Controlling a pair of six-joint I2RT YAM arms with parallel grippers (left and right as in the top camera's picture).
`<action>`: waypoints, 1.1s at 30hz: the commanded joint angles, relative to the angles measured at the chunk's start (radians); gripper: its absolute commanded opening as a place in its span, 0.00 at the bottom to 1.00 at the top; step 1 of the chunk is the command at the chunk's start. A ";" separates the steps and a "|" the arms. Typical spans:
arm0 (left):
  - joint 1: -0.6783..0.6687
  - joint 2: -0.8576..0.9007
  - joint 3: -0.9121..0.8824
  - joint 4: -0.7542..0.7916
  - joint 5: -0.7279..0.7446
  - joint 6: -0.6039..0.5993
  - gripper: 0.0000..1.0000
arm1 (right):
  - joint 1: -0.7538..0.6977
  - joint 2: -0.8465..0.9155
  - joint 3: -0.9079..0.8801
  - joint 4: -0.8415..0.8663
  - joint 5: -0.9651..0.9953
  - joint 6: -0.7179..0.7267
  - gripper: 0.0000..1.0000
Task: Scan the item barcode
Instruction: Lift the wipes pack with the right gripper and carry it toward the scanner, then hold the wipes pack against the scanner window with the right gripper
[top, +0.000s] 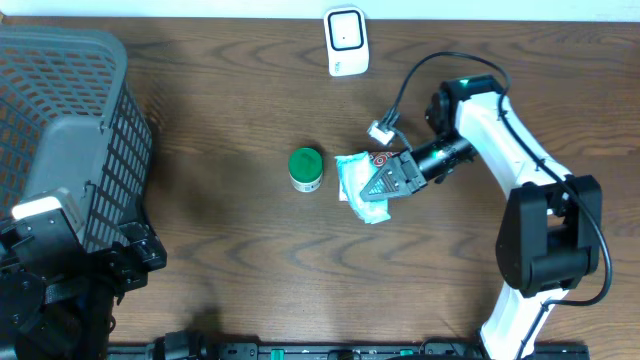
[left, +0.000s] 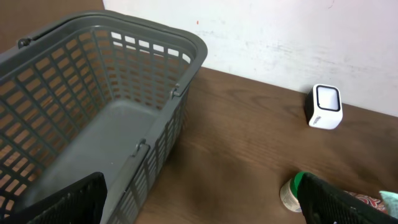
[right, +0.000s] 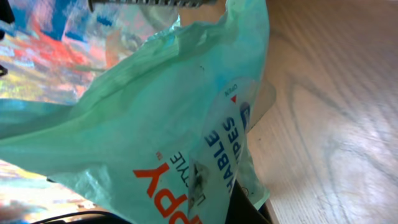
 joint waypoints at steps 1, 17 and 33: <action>-0.003 -0.002 -0.002 0.000 0.010 -0.009 0.98 | -0.047 -0.005 -0.003 0.000 -0.016 0.005 0.01; -0.003 -0.002 -0.002 0.000 0.010 -0.009 0.98 | -0.135 -0.005 0.325 0.381 0.025 0.800 0.01; -0.003 -0.002 -0.002 0.000 0.010 -0.009 0.98 | 0.138 0.102 0.429 1.051 1.011 0.975 0.01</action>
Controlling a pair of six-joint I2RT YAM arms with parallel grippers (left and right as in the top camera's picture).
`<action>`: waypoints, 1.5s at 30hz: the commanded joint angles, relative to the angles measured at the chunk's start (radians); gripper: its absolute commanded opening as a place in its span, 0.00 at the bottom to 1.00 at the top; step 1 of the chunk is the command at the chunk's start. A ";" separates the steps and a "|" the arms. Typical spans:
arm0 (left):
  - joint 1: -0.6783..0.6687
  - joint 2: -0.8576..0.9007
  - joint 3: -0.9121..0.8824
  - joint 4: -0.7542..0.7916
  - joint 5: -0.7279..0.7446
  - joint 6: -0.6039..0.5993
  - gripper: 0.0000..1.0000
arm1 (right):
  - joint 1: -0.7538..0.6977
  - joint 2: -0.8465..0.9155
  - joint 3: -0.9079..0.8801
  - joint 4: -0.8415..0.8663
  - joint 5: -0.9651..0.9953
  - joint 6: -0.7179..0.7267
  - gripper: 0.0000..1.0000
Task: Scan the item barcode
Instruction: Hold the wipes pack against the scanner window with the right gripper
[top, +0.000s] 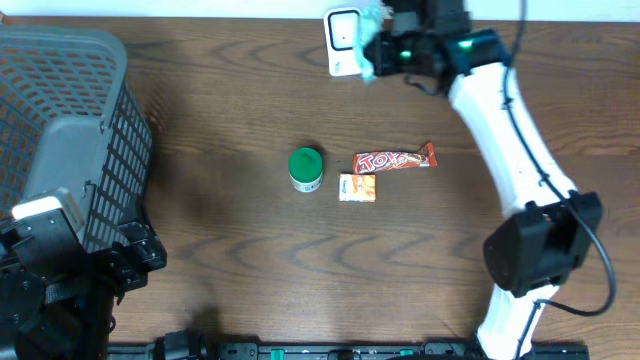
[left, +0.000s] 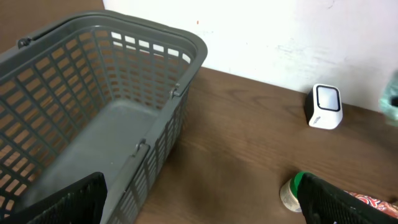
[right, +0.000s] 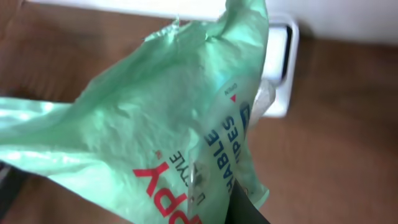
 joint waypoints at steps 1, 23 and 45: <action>-0.003 -0.002 -0.002 0.000 0.010 -0.009 0.98 | 0.036 0.094 0.015 0.095 0.149 -0.002 0.01; -0.003 -0.002 -0.002 0.000 0.010 -0.009 0.98 | 0.074 0.381 0.021 0.591 0.369 -0.289 0.01; -0.003 -0.002 -0.002 0.000 0.010 -0.009 0.98 | 0.075 0.488 0.021 0.736 0.284 -0.470 0.01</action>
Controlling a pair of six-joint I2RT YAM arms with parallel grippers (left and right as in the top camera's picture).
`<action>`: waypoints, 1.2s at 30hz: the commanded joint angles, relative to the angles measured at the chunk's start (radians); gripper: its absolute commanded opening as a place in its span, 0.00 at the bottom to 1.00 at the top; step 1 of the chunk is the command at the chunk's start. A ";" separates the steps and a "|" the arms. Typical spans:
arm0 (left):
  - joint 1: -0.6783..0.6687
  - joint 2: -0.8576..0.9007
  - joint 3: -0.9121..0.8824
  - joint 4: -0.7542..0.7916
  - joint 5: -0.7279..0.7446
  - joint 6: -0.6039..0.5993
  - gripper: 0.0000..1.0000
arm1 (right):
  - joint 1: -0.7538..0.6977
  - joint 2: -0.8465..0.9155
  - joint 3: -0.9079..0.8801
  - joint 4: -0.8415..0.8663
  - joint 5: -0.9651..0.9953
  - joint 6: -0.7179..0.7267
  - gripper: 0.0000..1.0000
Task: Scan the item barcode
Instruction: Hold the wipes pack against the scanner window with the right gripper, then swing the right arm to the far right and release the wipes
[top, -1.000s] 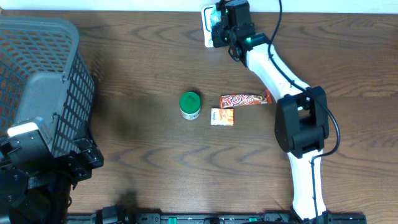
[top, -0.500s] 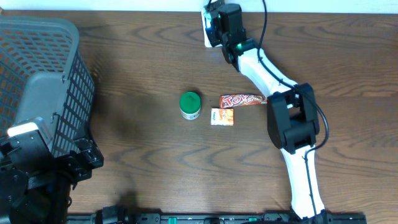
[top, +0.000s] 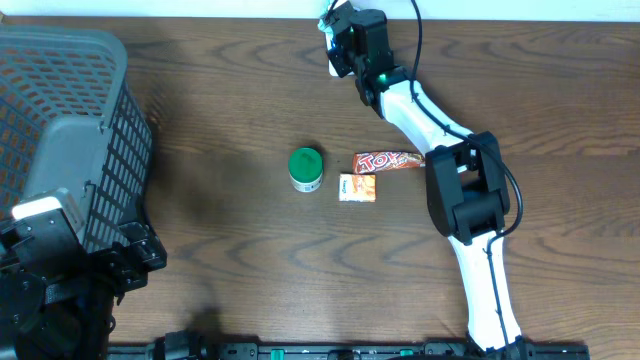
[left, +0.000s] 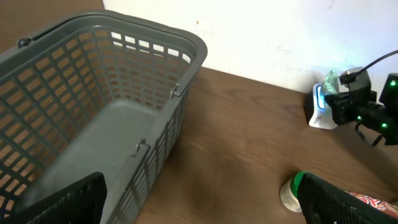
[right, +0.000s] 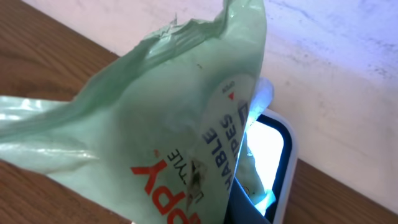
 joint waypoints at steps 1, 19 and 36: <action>-0.003 -0.002 -0.002 0.000 0.010 -0.009 0.98 | 0.002 0.055 0.014 0.013 -0.011 -0.055 0.01; -0.003 -0.002 -0.002 0.000 0.010 -0.009 0.98 | -0.006 -0.081 0.017 -0.343 -0.016 -0.097 0.01; -0.003 -0.002 -0.002 0.000 0.010 -0.009 0.98 | -0.242 -0.438 0.007 -1.410 0.348 0.272 0.01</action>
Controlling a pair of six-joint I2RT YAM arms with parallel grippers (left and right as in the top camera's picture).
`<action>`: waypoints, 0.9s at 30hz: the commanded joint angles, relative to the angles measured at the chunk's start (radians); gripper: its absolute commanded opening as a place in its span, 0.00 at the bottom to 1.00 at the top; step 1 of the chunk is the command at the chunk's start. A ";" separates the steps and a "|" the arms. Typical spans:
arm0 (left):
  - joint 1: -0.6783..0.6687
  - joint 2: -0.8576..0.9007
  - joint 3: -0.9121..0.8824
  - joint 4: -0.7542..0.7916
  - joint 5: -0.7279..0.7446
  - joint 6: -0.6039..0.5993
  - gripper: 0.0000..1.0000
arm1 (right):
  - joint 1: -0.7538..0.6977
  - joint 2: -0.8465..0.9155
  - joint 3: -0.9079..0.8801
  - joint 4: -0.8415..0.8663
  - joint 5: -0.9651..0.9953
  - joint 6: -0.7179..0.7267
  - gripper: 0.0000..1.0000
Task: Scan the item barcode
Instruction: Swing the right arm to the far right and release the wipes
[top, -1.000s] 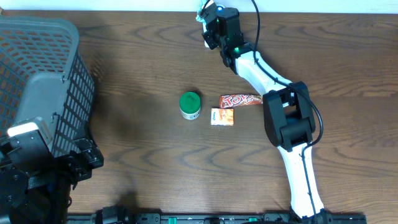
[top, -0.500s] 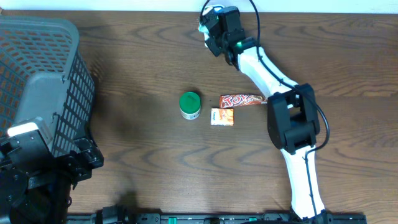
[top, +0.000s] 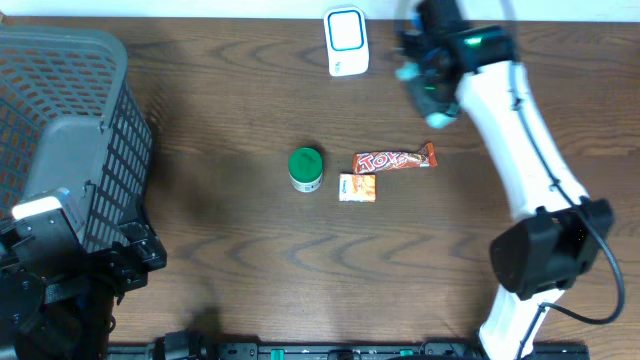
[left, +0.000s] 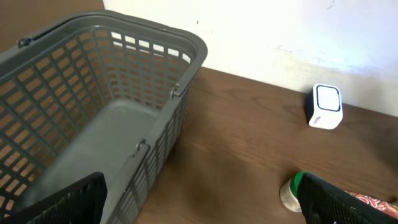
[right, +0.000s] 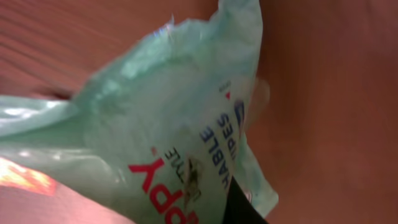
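My right gripper is shut on a mint-green wipes pack, held above the table to the right of the white barcode scanner. In the right wrist view the pack fills the frame, and one dark finger shows at its lower edge. The scanner stands against the back wall. My left gripper is open at the table's near left, with nothing between its fingers.
A grey basket takes up the left side. Mid-table stand a green-lidded jar, a red candy bar and a small orange packet. The jar also shows beside my left gripper's right finger.
My right gripper, still shut on the wipes pack, has moved from right in front of the scanner to a spot to its right and nearer the table's middle. The left arm has not moved.
My right gripper held the wipes pack on the table beside the jar, over the candy bar. Then the pack was up at the scanner's right side, then directly before the scanner's lit face. Now it is held away to the right.
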 joint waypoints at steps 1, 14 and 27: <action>-0.003 -0.002 -0.002 0.001 0.010 -0.009 0.98 | -0.130 0.037 -0.026 -0.116 0.165 0.174 0.01; -0.003 -0.002 -0.002 0.001 0.010 -0.009 0.98 | -0.706 0.039 -0.358 0.189 0.158 0.304 0.02; -0.003 -0.002 -0.002 0.001 0.010 -0.009 0.98 | -1.162 0.035 -0.445 0.301 -0.245 0.287 0.89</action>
